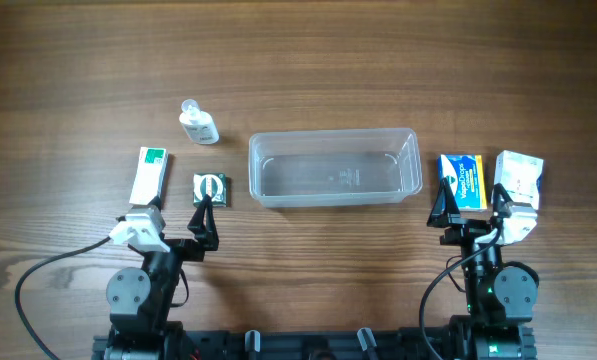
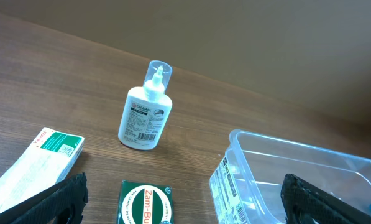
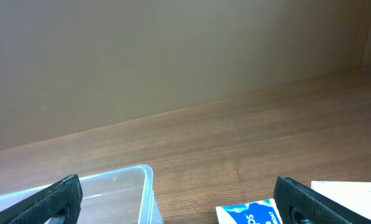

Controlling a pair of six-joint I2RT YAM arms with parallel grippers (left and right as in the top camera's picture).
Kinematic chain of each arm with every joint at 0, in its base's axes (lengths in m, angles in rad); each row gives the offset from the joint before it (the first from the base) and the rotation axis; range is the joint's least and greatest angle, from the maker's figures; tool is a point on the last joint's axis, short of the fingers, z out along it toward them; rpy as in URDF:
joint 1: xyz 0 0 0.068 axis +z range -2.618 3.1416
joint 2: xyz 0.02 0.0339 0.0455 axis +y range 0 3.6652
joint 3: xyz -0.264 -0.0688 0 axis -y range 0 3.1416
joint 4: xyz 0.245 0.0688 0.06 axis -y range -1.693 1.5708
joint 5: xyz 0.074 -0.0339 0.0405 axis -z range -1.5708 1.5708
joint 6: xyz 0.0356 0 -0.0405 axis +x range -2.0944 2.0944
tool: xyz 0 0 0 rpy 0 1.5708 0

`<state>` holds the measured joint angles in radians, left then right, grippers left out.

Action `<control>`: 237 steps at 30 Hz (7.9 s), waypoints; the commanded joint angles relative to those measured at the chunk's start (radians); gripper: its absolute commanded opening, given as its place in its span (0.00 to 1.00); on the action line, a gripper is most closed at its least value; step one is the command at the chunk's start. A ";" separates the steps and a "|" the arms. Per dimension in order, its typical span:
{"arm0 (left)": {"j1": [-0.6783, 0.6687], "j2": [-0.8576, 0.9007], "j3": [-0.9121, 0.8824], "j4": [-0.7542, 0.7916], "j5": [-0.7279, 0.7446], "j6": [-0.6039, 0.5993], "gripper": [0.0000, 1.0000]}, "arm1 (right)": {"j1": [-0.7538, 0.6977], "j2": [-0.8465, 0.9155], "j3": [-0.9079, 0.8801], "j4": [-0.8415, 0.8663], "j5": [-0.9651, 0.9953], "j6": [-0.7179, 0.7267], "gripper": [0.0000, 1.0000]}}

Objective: Pack container

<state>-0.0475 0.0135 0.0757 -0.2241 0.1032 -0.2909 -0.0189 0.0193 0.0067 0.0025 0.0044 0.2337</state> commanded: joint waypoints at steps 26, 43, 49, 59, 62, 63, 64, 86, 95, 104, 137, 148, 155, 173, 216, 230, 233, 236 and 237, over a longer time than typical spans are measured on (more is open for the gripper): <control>0.007 -0.011 -0.006 0.004 0.004 -0.005 1.00 | -0.005 -0.005 -0.002 0.008 0.013 0.005 1.00; 0.007 -0.011 -0.006 0.004 0.004 -0.005 1.00 | -0.005 0.175 0.325 -0.056 -0.263 0.000 1.00; 0.007 -0.011 -0.006 0.004 0.004 -0.005 1.00 | -0.008 0.681 0.915 -0.569 -0.074 -0.104 1.00; 0.007 -0.011 -0.006 0.004 0.004 -0.005 1.00 | -0.082 1.313 1.232 -0.909 -0.094 -0.160 1.00; 0.007 -0.011 -0.006 0.004 0.004 -0.005 1.00 | -0.116 1.455 1.232 -0.937 -0.094 -0.160 1.00; 0.007 -0.011 -0.006 0.004 0.004 -0.005 1.00 | -0.124 1.497 1.231 -0.941 -0.094 -0.180 1.00; 0.007 -0.011 -0.006 0.004 0.004 -0.005 1.00 | -0.127 1.537 1.230 -0.943 -0.089 -0.204 1.00; 0.007 -0.011 -0.006 0.004 0.004 -0.005 1.00 | -0.125 1.974 1.229 -0.950 0.063 -0.205 0.78; 0.007 -0.011 -0.006 0.004 0.004 -0.005 1.00 | -0.105 1.671 1.314 -1.076 -0.061 -0.179 0.69; 0.007 -0.011 -0.006 0.004 0.004 -0.005 1.00 | 0.238 1.321 1.323 -1.087 -0.016 -0.045 0.63; 0.007 -0.011 -0.006 0.004 0.004 -0.005 1.00 | 0.343 1.470 1.239 -0.882 0.026 0.048 0.95; 0.007 -0.011 -0.006 0.004 0.004 -0.005 1.00 | -0.222 1.237 1.216 -1.014 0.006 -0.017 1.00; 0.007 -0.011 -0.006 0.004 0.005 -0.005 1.00 | -0.452 1.406 1.093 -0.858 -0.028 -0.148 1.00; 0.007 -0.011 -0.006 0.004 0.004 -0.005 1.00 | -0.458 1.806 1.099 -0.671 -0.032 -0.186 0.79; 0.007 -0.011 -0.006 0.004 0.004 -0.005 1.00 | 0.517 1.376 1.087 -0.685 0.007 0.274 0.74; 0.007 -0.011 -0.006 0.004 0.004 -0.005 1.00 | 0.557 1.744 1.087 -0.586 0.014 0.326 0.75; 0.007 -0.011 -0.006 0.004 0.004 -0.005 1.00 | 0.566 1.759 1.087 -0.586 0.029 0.315 0.78; 0.007 -0.011 -0.006 0.004 0.004 -0.005 1.00 | 0.566 1.757 1.087 -0.595 0.026 0.284 0.77; 0.007 -0.011 -0.006 0.004 0.004 -0.005 1.00 | 0.566 1.757 1.087 -0.605 0.025 0.274 0.77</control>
<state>-0.0475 0.0128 0.0738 -0.2230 0.1032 -0.2909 0.5453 1.7695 1.1011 -0.5884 0.0273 0.5411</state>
